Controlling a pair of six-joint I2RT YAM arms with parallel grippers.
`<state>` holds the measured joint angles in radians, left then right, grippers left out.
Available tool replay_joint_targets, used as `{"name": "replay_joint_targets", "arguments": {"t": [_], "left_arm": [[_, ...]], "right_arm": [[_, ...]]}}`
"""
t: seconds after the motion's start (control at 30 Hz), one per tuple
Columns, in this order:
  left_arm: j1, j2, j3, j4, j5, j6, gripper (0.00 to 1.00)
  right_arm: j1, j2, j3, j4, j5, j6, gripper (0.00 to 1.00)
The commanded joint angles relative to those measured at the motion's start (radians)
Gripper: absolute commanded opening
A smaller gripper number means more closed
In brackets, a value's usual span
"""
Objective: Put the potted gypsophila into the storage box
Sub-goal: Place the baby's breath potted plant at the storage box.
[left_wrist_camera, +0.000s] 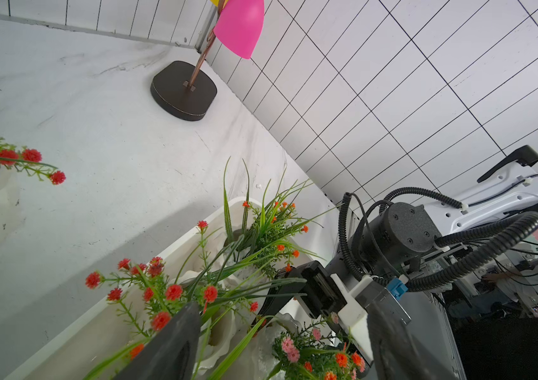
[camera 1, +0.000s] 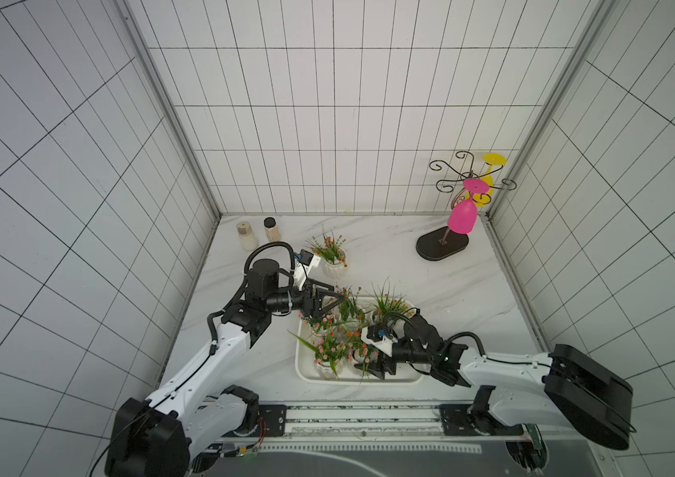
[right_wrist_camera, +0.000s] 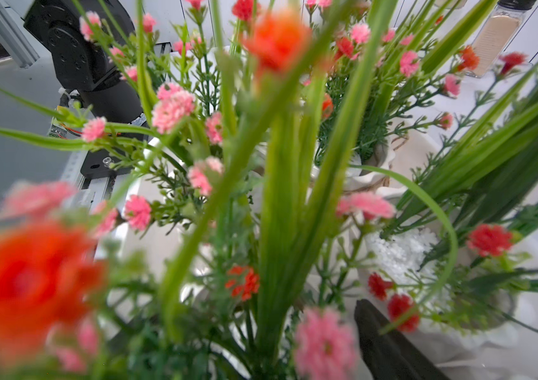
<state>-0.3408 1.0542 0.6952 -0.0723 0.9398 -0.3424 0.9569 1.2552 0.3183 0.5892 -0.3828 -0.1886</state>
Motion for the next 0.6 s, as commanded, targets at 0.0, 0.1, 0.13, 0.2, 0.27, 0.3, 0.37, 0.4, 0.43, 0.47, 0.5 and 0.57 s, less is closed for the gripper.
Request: {"name": "replay_joint_targets", "arguments": {"t": [0.0,0.1,0.13,0.2,0.27,0.3,0.37,0.4,0.43,0.47,0.5,0.57], "left_arm": [[-0.004,0.003,0.019,-0.006,-0.004,0.015,0.79],[-0.005,0.001,0.017,-0.006,-0.004,0.015,0.79],[-0.004,0.003,0.017,-0.007,-0.005,0.015,0.79],[-0.004,0.003,0.017,-0.006,-0.004,0.015,0.79],[-0.006,0.003,0.017,-0.007,-0.004,0.016,0.79],[-0.007,0.003,0.018,-0.006,-0.004,0.014,0.79],[-0.008,0.001,0.016,-0.007,-0.004,0.014,0.79],[-0.009,0.001,0.016,-0.007,-0.004,0.017,0.79],[-0.009,0.002,0.016,-0.007,-0.005,0.017,0.79],[-0.009,0.002,0.017,-0.007,-0.005,0.017,0.79],[-0.009,0.001,0.018,-0.007,-0.004,0.017,0.79],[-0.009,0.001,0.016,-0.008,-0.007,0.017,0.79]], "right_arm": [[0.01,0.007,-0.004,0.087,-0.028,-0.018,0.71],[0.011,0.019,0.005,0.065,-0.027,-0.029,0.72],[0.011,0.021,0.007,0.061,-0.028,-0.033,0.72],[0.011,0.021,0.004,0.06,-0.028,-0.038,0.72],[0.01,0.025,0.001,0.061,-0.027,-0.043,0.73],[0.011,0.03,0.002,0.062,-0.027,-0.045,0.73],[0.011,0.039,-0.001,0.066,-0.033,-0.042,0.74],[0.01,0.042,-0.004,0.076,-0.036,-0.04,0.75],[0.011,0.047,-0.007,0.083,-0.04,-0.037,0.75],[0.011,0.052,-0.006,0.084,-0.041,-0.037,0.75],[0.011,0.058,-0.004,0.086,-0.042,-0.037,0.75],[0.011,0.068,-0.001,0.086,-0.042,-0.037,0.76]]}}
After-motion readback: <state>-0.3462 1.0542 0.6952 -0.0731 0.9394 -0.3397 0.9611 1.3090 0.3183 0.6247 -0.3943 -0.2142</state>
